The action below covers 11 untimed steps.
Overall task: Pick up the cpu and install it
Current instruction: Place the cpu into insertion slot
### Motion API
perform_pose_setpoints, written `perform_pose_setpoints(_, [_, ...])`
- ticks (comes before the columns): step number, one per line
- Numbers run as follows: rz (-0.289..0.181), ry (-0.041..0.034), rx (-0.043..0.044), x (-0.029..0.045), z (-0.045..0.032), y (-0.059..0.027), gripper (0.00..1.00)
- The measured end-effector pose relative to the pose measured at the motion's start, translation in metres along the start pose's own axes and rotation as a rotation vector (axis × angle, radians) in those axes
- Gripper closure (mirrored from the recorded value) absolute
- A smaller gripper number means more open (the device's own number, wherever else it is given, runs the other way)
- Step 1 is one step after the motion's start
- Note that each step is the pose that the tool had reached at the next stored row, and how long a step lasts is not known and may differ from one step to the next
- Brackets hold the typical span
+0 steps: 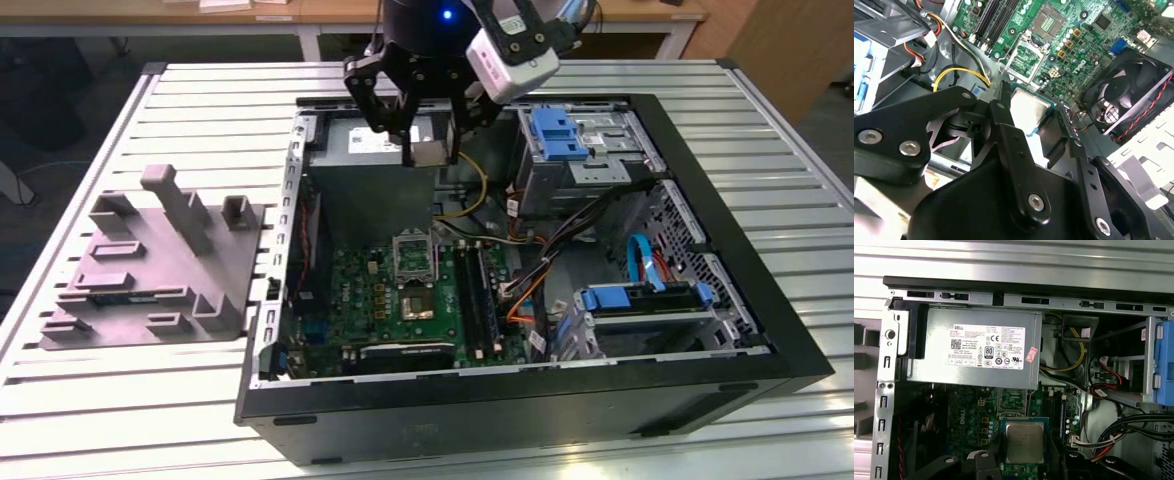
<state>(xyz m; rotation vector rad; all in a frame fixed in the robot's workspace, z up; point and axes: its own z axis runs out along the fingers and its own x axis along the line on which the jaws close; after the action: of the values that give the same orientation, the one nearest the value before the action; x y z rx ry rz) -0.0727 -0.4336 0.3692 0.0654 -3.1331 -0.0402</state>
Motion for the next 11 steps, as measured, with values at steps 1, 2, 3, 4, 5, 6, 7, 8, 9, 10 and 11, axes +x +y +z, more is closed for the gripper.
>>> perform_pose_setpoints(1, [0.0, 0.0001, 0.0003, 0.0, 0.0001, -0.0002, 0.53])
perform_pose_setpoints(2, [0.0, 0.0002, 0.0011, -0.0002, 0.0004, -0.0009, 0.53])
perform_pose_setpoints(3, [0.0, 0.0001, 0.0011, -0.0002, 0.0012, -0.0023, 0.53])
perform_pose_setpoints(4, [0.0, 0.0002, 0.0013, -0.0001, 0.0022, -0.0043, 0.53])
perform_pose_setpoints(5, [0.0, 0.0002, 0.0013, 0.0, 0.0037, -0.0072, 0.53])
perform_pose_setpoints(6, [0.0, 0.0001, 0.0012, 0.0001, 0.0055, -0.0107, 0.53])
perform_pose_setpoints(7, [0.0, 0.0001, 0.0012, 0.0003, 0.0073, -0.0143, 0.53])
perform_pose_setpoints(8, [0.0, 0.0002, 0.0013, 0.0004, 0.009, -0.0177, 0.53])
perform_pose_setpoints(9, [0.0, 0.0001, 0.0012, 0.0005, 0.0108, -0.0208, 0.53])
perform_pose_setpoints(10, [0.0, 0.0001, 0.0012, 0.0007, 0.0125, -0.0239, 0.53])
perform_pose_setpoints(11, [0.0, 0.0001, 0.0013, 0.0008, 0.0142, -0.0264, 0.53])
